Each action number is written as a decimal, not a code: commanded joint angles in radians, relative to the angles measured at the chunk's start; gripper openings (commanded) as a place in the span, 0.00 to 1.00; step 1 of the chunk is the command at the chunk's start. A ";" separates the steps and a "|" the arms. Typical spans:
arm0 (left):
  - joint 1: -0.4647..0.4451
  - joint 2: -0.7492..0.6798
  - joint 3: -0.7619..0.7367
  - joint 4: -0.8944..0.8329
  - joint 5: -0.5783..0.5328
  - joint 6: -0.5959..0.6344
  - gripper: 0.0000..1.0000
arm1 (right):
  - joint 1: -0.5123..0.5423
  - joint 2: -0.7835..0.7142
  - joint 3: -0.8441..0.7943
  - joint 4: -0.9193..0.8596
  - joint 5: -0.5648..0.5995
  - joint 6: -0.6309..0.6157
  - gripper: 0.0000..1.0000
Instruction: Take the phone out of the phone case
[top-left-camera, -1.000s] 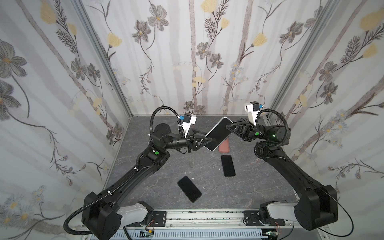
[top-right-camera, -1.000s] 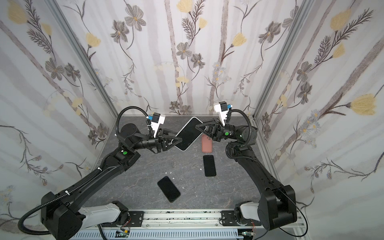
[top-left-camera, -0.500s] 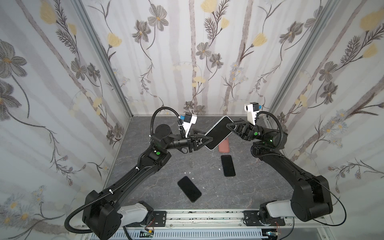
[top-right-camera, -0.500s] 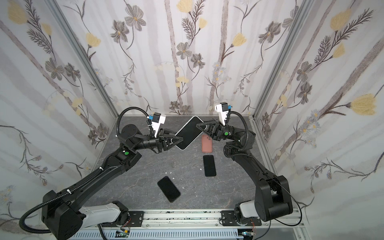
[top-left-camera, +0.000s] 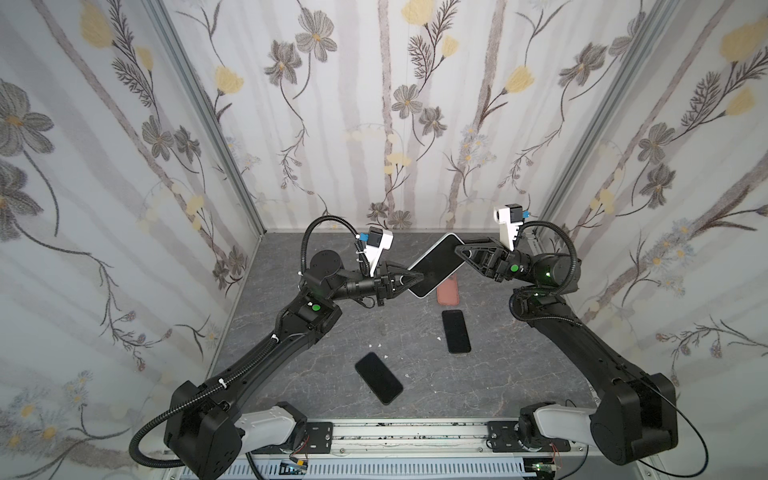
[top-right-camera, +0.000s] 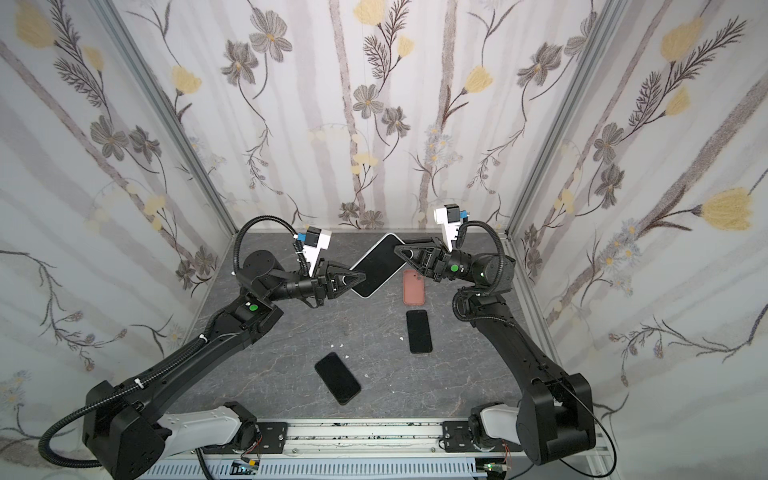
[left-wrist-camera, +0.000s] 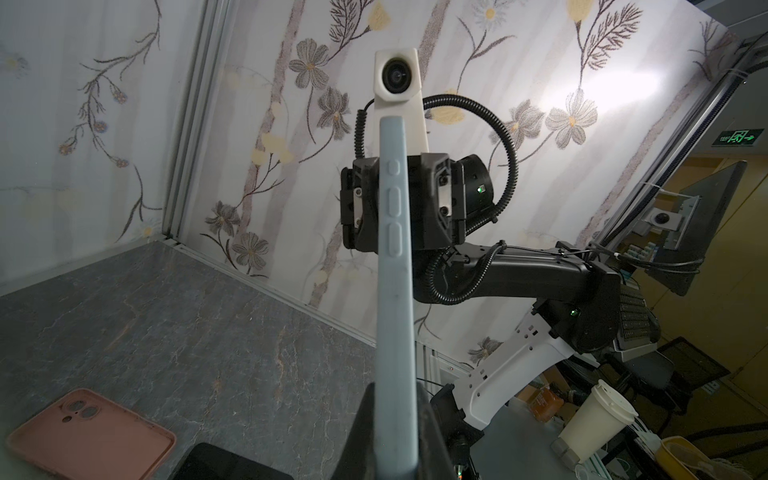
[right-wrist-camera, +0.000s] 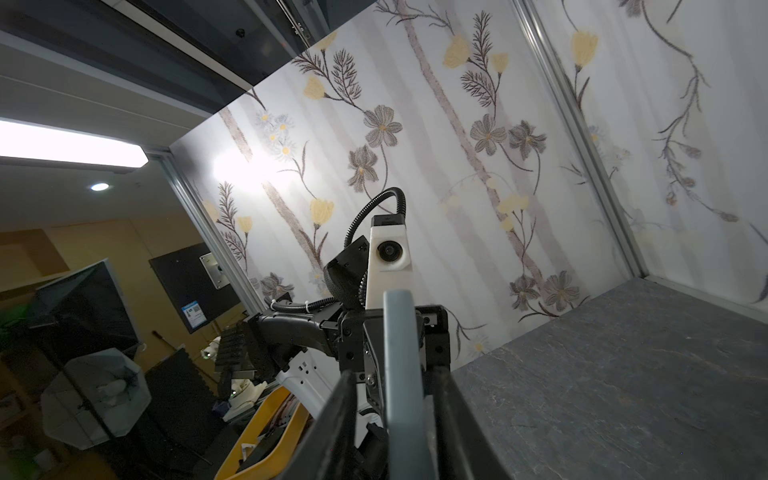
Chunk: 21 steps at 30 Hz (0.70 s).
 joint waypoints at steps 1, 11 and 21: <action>0.001 0.004 0.003 0.018 -0.007 0.019 0.00 | 0.001 -0.057 0.061 -0.537 0.162 -0.426 0.65; -0.013 -0.023 0.044 -0.185 -0.153 0.219 0.00 | -0.031 -0.166 0.086 -0.722 0.389 -0.662 0.84; -0.019 -0.081 -0.018 -0.207 -0.137 0.526 0.00 | -0.033 -0.273 0.050 -0.747 0.482 -0.806 0.92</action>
